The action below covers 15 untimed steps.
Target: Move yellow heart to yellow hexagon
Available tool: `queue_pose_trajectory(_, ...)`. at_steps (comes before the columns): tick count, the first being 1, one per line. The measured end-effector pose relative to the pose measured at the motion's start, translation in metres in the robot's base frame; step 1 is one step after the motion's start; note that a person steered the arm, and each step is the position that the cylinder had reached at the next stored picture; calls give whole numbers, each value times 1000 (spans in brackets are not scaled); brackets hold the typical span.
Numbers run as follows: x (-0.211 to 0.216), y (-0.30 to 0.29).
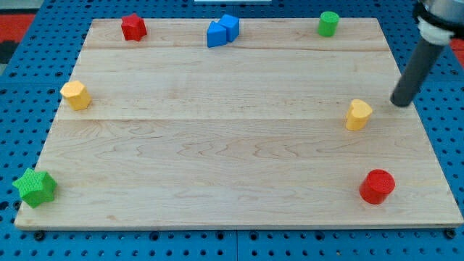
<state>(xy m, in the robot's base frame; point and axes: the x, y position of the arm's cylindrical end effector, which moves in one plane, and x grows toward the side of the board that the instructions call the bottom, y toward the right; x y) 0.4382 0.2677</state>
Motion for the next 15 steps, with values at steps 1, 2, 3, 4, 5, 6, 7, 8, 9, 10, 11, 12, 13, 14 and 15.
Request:
queue_pose_trajectory(1,30,-31)
queue_pose_trajectory(2,13,-84)
queue_pose_trajectory(3,8,-145)
queue_pose_trajectory(4,6,-114)
queue_pose_trajectory(5,12,-49)
queue_pose_trajectory(6,-19,-39)
queue_pose_trajectory(7,-24,-95)
queue_pose_trajectory(8,-20,-175)
queue_pose_trajectory(9,-28,-206)
queue_pose_trajectory(10,-52,-175)
queue_pose_trajectory(11,-65,-196)
queue_pose_trajectory(12,-44,-250)
queue_pose_trajectory(13,-32,-282)
queue_pose_trajectory(14,-29,-233)
queue_pose_trajectory(15,-9,-245)
